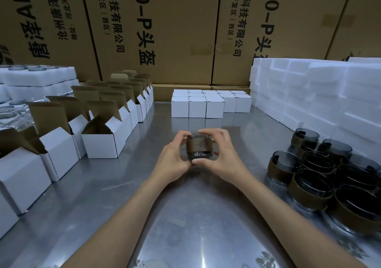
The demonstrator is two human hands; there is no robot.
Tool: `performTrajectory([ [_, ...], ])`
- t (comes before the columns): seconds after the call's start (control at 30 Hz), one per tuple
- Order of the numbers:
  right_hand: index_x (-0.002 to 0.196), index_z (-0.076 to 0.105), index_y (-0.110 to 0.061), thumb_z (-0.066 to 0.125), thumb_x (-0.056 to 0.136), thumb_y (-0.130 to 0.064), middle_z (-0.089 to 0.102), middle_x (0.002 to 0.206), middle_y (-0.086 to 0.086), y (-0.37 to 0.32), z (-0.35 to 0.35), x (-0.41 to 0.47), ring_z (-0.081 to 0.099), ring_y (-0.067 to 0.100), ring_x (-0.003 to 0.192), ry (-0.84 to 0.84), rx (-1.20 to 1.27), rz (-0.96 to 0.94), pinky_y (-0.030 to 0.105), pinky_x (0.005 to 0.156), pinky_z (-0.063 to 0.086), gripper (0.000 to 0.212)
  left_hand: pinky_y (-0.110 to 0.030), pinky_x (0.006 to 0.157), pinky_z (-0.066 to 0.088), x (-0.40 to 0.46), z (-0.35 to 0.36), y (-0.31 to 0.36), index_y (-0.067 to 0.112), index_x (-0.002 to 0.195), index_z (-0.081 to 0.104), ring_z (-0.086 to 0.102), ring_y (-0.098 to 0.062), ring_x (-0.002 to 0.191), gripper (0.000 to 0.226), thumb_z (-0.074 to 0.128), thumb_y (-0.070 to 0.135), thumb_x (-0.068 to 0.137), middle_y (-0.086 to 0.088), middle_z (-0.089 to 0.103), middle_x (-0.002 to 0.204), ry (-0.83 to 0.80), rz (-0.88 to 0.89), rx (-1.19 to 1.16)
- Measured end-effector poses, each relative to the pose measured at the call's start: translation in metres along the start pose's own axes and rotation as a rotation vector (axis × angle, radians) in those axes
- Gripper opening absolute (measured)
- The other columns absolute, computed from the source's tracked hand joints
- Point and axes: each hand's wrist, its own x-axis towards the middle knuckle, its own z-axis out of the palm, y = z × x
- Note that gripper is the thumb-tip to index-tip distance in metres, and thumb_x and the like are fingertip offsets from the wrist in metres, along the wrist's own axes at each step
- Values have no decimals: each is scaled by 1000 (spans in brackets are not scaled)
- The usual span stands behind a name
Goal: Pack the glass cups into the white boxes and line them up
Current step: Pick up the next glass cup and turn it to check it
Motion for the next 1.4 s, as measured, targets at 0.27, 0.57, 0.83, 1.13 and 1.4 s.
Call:
performTrajectory([
  [0.27,114,48,-39,80,75,-27,60,115,-4,5,6,0,62,10,103,4,304,215,33,92,52,52,-38,91,48,-2,-3,4,33,115,40,56,-18,112,60,79,20,71,9,59,119,-47,-19,6],
  [0.57,118,31,-39,83,67,-32,45,110,-21,2,6,-6,52,5,101,-156,49,198,25,88,45,73,-46,116,20,5,-31,-5,16,124,51,36,-22,132,58,55,-10,72,-3,45,137,366,-40,559],
  [0.83,131,27,-42,81,70,-38,45,117,-13,7,6,-5,53,8,108,-231,133,250,19,91,42,81,-56,115,1,-1,-64,-32,7,143,26,13,-37,144,74,68,19,83,-19,25,151,699,-498,539],
  [1.13,126,40,-35,59,77,-57,56,104,-8,9,8,-2,58,8,101,-162,307,325,21,86,41,57,-47,96,24,0,-65,-31,16,120,55,40,-28,114,36,65,19,86,-4,64,105,719,-400,594],
  [1.4,118,47,-36,61,86,-49,58,111,1,9,7,-3,58,11,103,-187,322,330,21,86,41,37,-31,82,18,4,-38,-4,21,115,58,48,-21,96,34,68,25,83,12,51,82,568,-93,453],
])
